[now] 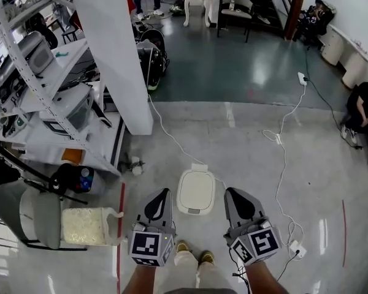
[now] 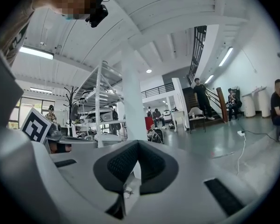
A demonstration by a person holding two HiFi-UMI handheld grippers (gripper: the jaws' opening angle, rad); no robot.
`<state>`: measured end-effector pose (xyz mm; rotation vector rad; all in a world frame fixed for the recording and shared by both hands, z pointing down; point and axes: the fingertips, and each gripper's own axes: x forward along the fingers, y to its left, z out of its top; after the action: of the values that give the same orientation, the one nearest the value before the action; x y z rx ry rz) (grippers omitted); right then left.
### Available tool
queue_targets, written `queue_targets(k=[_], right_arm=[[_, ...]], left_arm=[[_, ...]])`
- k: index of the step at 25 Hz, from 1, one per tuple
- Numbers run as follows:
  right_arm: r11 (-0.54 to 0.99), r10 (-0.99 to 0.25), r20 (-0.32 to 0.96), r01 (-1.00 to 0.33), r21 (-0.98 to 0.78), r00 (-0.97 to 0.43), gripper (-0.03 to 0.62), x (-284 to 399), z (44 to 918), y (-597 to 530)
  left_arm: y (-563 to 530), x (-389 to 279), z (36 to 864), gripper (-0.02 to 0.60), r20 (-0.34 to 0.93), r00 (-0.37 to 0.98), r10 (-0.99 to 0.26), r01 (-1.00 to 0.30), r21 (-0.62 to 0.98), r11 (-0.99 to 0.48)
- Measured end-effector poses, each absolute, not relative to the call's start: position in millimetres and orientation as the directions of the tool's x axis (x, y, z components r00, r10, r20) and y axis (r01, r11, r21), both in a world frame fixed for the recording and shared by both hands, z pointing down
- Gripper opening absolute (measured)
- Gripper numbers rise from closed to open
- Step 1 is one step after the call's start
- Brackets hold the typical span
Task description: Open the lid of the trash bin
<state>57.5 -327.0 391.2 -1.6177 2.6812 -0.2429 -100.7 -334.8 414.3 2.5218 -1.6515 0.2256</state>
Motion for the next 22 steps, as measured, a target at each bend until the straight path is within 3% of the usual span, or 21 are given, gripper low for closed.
queue_targets(k=[22], right_arm=[[0.443, -0.862, 0.177, -0.876, -0.19, -0.474, 0.034, 39.0, 475.2, -336.6]], left_arm=[[-331.9, -97.8, 488.7, -0.006, 0.266, 0.389, -0.882, -0.92, 0.056, -0.389]])
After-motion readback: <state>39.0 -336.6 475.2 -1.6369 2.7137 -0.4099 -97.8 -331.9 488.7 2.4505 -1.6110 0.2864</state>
